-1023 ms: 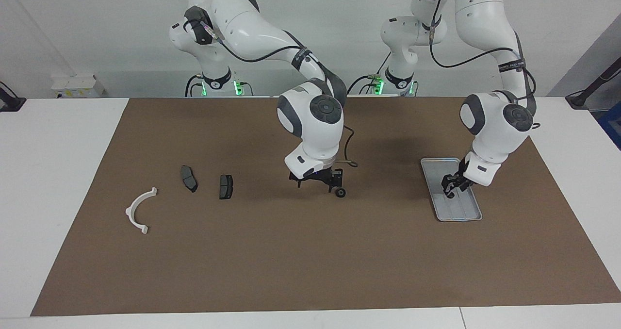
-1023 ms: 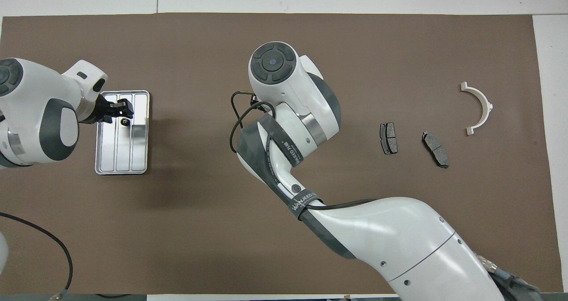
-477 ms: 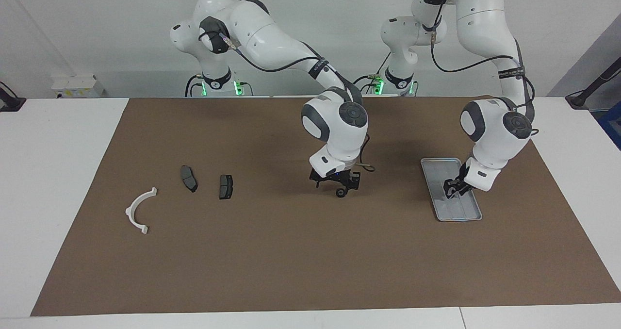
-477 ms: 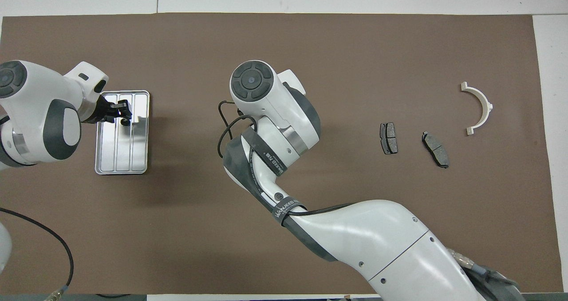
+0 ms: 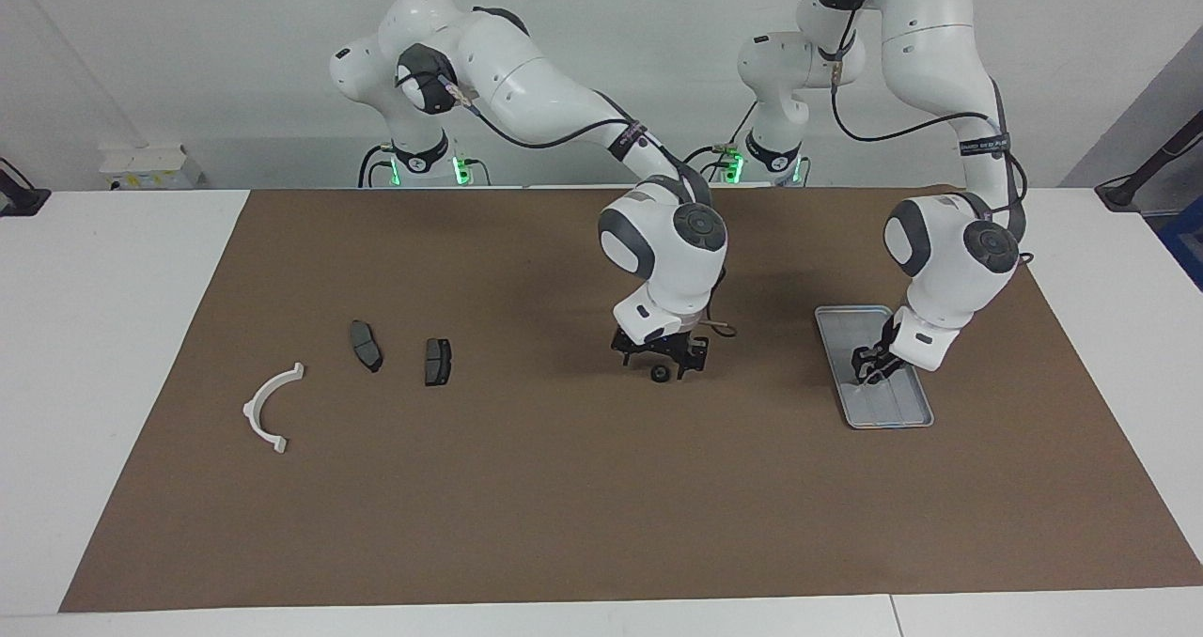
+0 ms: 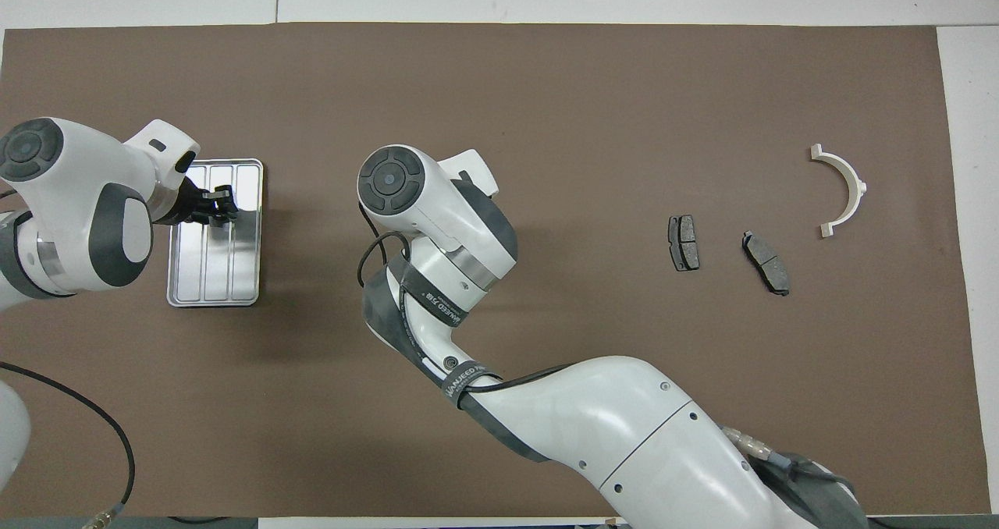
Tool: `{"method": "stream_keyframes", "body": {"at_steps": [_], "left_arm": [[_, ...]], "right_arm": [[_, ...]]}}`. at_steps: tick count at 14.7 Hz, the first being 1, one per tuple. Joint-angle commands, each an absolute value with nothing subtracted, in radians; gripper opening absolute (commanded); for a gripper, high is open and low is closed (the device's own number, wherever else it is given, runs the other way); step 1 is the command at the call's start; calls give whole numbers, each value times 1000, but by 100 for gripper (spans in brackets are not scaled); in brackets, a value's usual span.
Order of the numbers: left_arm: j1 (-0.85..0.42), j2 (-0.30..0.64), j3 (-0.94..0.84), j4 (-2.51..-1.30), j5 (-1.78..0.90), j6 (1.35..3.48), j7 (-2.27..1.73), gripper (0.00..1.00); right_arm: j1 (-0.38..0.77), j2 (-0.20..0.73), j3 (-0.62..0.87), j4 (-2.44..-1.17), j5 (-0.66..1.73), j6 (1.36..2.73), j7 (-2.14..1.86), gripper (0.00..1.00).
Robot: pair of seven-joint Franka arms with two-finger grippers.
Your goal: Place bearing gear from tray to pile
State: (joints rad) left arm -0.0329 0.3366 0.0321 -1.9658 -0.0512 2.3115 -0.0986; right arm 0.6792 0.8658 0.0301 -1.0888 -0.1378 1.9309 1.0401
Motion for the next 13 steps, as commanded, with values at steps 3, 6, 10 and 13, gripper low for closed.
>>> {"method": "stream_keyframes", "body": {"at_steps": [3, 6, 10, 13], "left_arm": [[-32, 324, 31, -1999, -46, 2349, -103, 28], [-29, 324, 31, -1997, -46, 2341, -101, 0], [-34, 316, 31, -1936, -46, 2242, -152, 0], [-28, 258, 31, -1887, -48, 2099, -155, 0]], "right_arm": [[692, 900, 29, -1055, -187, 1944, 1080, 100], [695, 908, 29, -1057, -187, 1956, 1098, 99], [695, 916, 31, -1057, -187, 1957, 1101, 95], [695, 914, 31, -1057, -187, 1956, 1104, 87]]}}
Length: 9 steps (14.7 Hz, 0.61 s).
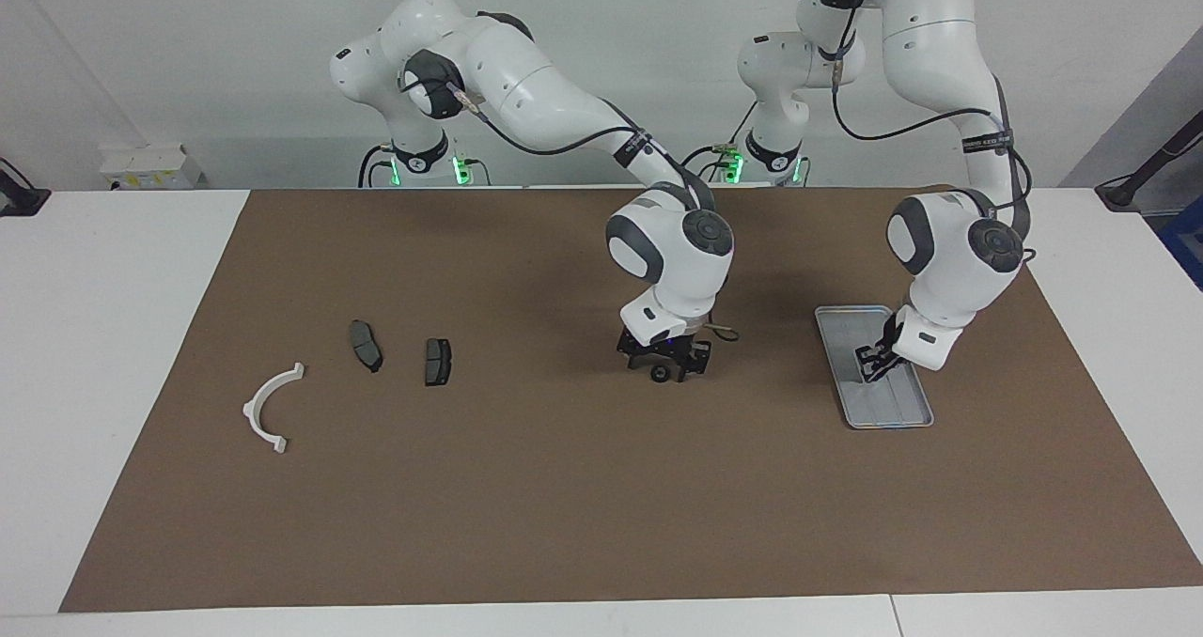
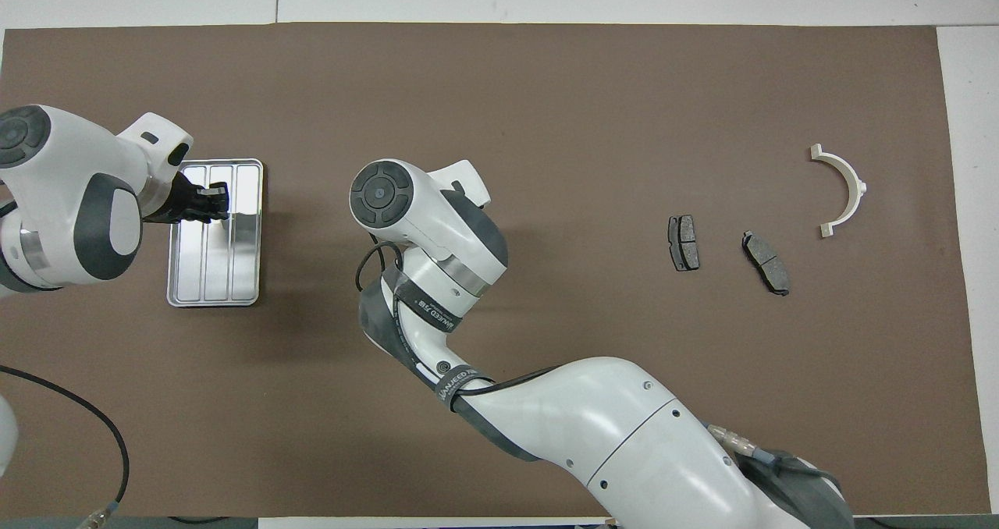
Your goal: Place bearing gear from tray to pile
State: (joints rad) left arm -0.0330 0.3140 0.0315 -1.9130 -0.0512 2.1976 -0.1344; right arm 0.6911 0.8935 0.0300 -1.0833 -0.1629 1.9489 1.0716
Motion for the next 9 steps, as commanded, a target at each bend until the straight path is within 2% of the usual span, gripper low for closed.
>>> {"method": "stream_keyframes", "body": {"at_steps": [1, 3, 6, 8, 9], "left_arm": [[-25, 241, 31, -1878, -48, 2067, -158, 0], [-25, 227, 31, -1856, -48, 2020, -179, 0], [-37, 226, 29, -1850, -46, 2011, -233, 0], [-37, 226, 28, -1848, -46, 2008, -238, 0], [-37, 221, 28, -1848, -46, 2006, -239, 0]], "right_arm": [[693, 914, 31, -1057, -187, 1957, 1111, 85], [693, 914, 32, -1057, -186, 1957, 1115, 82], [693, 913, 31, -1055, -187, 1962, 1123, 68], [693, 913, 29, -1057, -187, 1977, 1121, 54], [692, 913, 29, -1057, -187, 1979, 1118, 50]]}}
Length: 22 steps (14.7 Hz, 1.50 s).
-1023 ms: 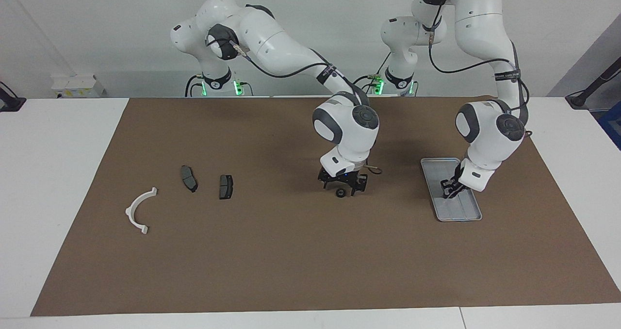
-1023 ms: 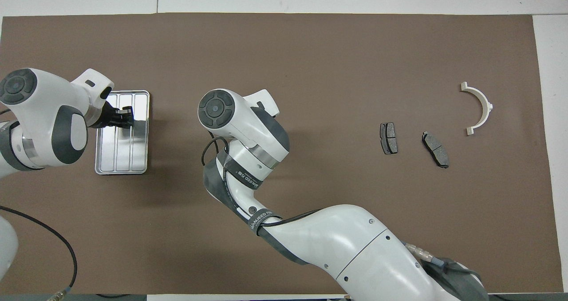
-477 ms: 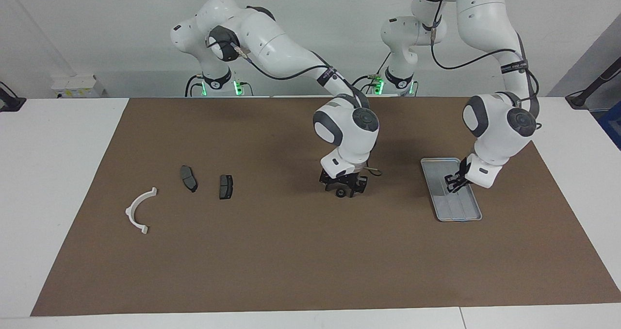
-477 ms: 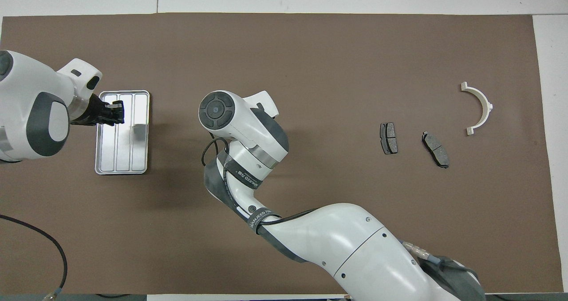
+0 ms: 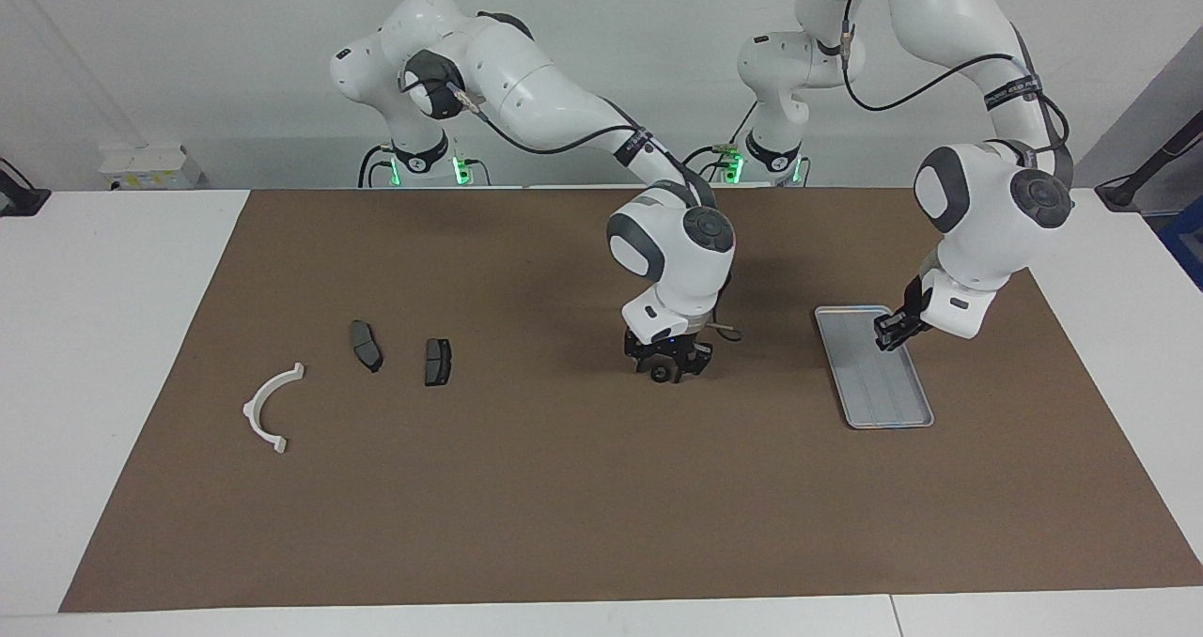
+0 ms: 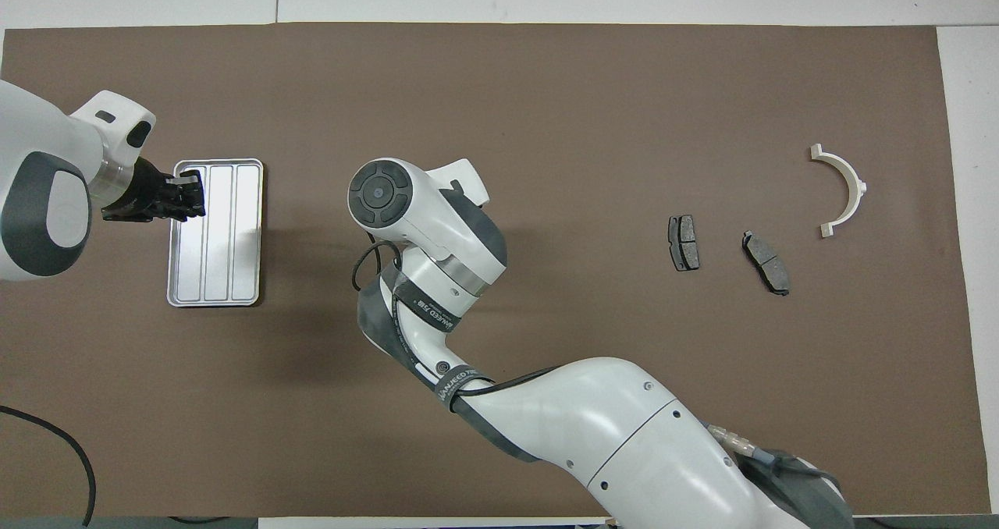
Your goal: Place bearing gear from tray to pile
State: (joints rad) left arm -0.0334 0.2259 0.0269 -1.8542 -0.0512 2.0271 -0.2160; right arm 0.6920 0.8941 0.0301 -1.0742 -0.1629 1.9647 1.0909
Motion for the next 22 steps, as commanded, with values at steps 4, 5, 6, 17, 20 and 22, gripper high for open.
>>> {"method": "stream_keyframes", "body": {"at_steps": [4, 5, 6, 17, 20, 22], "left_arm": [[-37, 213, 28, -1842, -46, 1994, -241, 0], [-38, 213, 25, -1841, -46, 1994, -256, 0], [-43, 213, 22, -1838, -46, 1996, -285, 0], [-112, 219, 18, -1822, -52, 2011, -419, 0], [-167, 224, 18, -1821, -57, 2026, -498, 0], [-240, 233, 20, -1821, -57, 2068, -627, 0]], "right_arm": [[692, 913, 28, -1057, -189, 1993, 1114, 40], [692, 913, 28, -1057, -190, 1993, 1108, 33], [692, 913, 26, -1057, -198, 1993, 1106, 28], [559, 852, 52, -1055, -183, 1947, 893, 1], [447, 819, 57, -1055, -106, 1939, 712, 1], [382, 819, 57, -1043, -100, 1944, 614, 1]]}}
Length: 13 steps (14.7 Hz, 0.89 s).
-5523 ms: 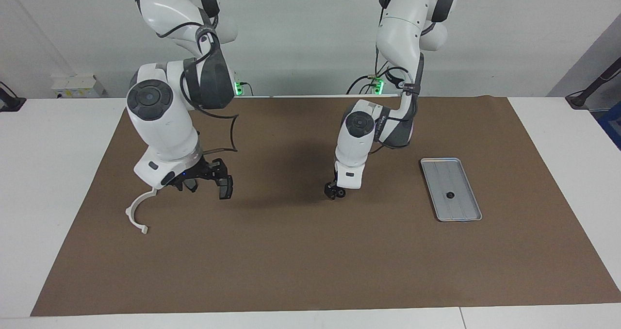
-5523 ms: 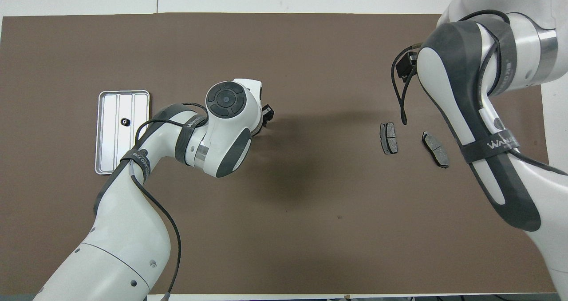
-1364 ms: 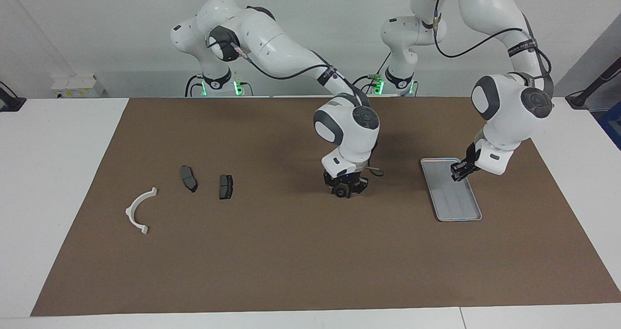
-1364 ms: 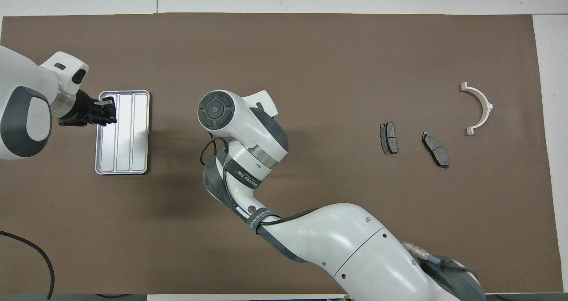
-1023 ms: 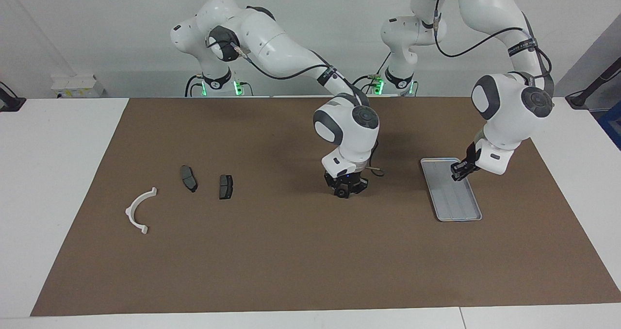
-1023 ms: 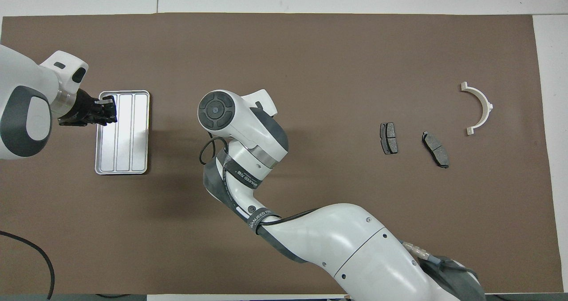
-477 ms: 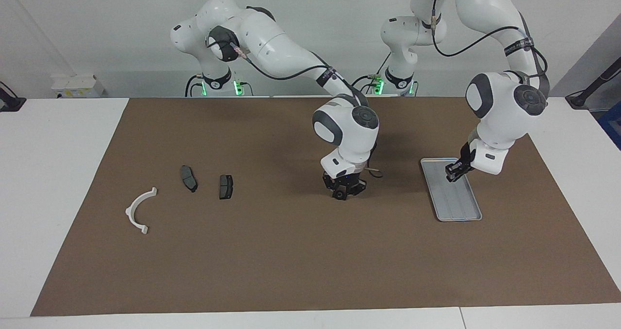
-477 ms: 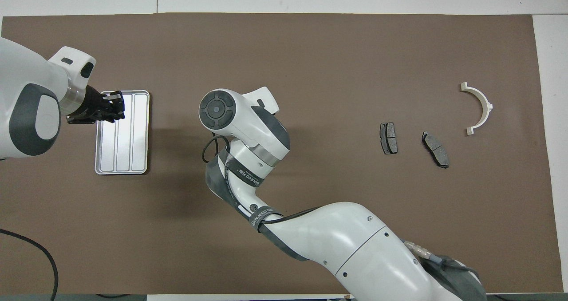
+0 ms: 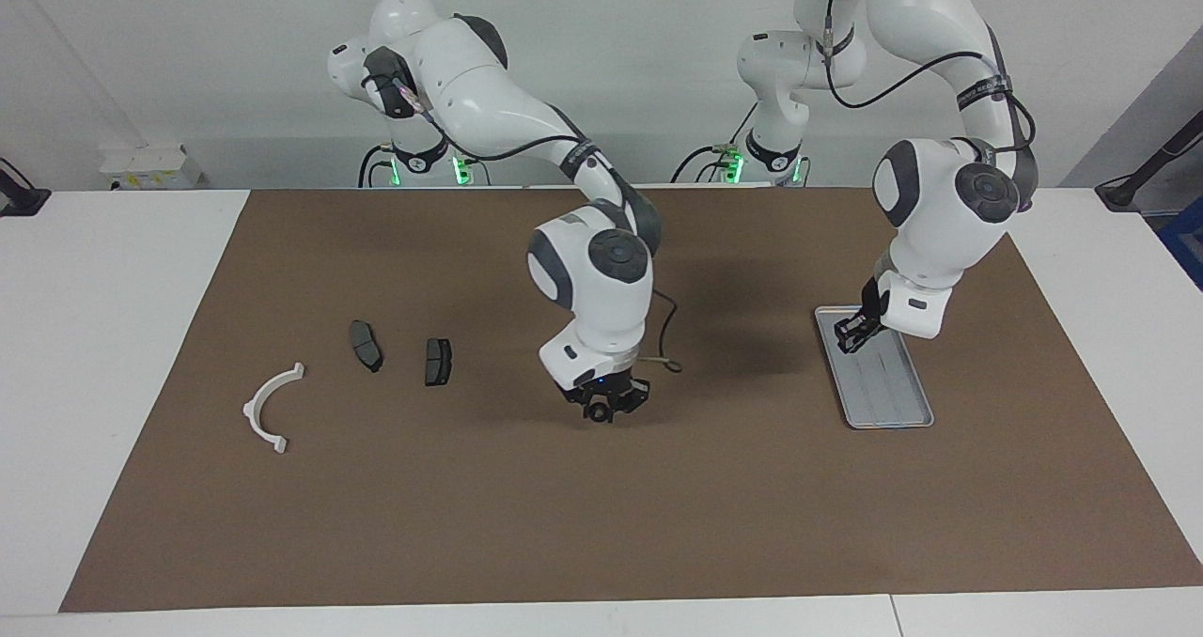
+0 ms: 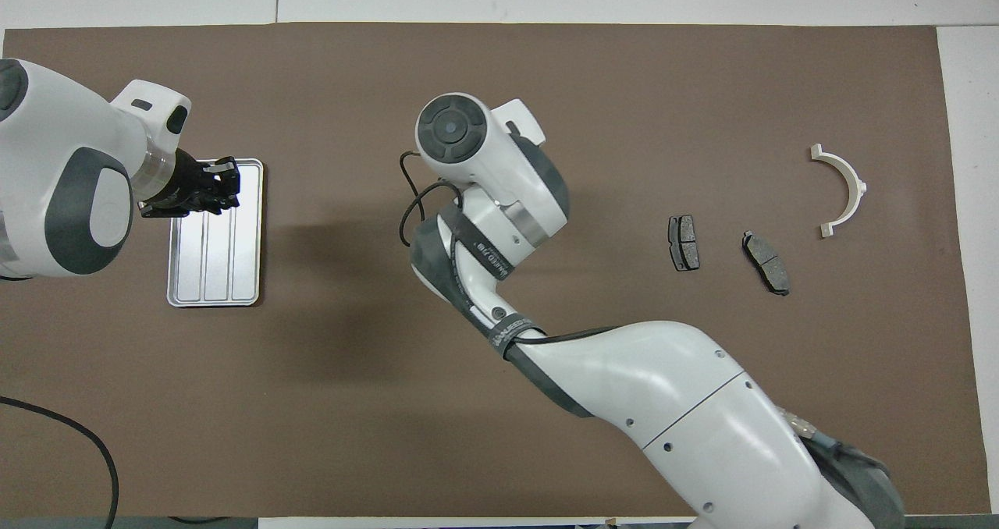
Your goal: Place bearing gear from tray to pile
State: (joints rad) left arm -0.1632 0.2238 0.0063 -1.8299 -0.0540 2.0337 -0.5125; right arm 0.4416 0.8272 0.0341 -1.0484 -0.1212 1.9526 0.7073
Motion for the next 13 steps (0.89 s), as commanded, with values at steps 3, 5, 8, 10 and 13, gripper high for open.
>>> {"method": "stream_keyframes", "body": {"at_steps": [3, 5, 8, 10, 13], "left_arm": [[-397, 325, 21, -1763, -55, 2117, -845, 0], [-465, 426, 23, -1663, -51, 2121, -963, 0], [-538, 497, 23, -1646, -54, 2207, -1029, 0], [-549, 558, 26, -1600, -54, 2197, -1046, 0], [-554, 588, 26, -1565, -51, 2172, -1058, 0]], "right_arm": [[290, 824, 63, -1029, -72, 1956, 433, 1], [246, 831, 64, -1031, -64, 1957, 359, 1], [224, 845, 61, -1034, -43, 1957, 318, 1], [190, 868, 60, -1040, -41, 2017, 260, 1], [169, 893, 58, -1040, -47, 2037, 216, 0]]}}
